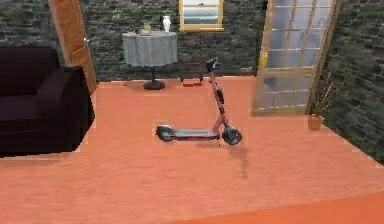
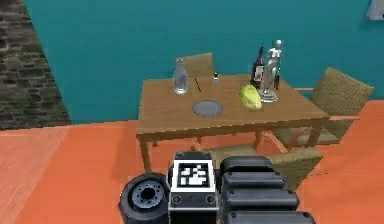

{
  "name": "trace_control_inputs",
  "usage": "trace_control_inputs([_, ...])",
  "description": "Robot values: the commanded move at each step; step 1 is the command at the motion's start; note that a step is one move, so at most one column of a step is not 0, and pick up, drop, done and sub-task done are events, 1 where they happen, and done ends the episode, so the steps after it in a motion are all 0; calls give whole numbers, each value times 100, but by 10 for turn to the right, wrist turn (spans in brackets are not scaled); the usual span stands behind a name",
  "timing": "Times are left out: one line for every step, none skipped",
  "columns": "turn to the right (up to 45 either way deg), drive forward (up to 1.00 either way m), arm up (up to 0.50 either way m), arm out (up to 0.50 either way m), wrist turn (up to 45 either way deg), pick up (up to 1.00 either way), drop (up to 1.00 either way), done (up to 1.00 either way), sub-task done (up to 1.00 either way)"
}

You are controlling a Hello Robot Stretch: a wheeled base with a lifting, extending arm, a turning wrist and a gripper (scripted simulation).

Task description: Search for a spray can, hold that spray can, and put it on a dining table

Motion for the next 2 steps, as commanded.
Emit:
trace_control_inputs([390,0,0,0,0,0,0,0,0])
trace_control_inputs([0,60,0,0,0,0,0,0,0])
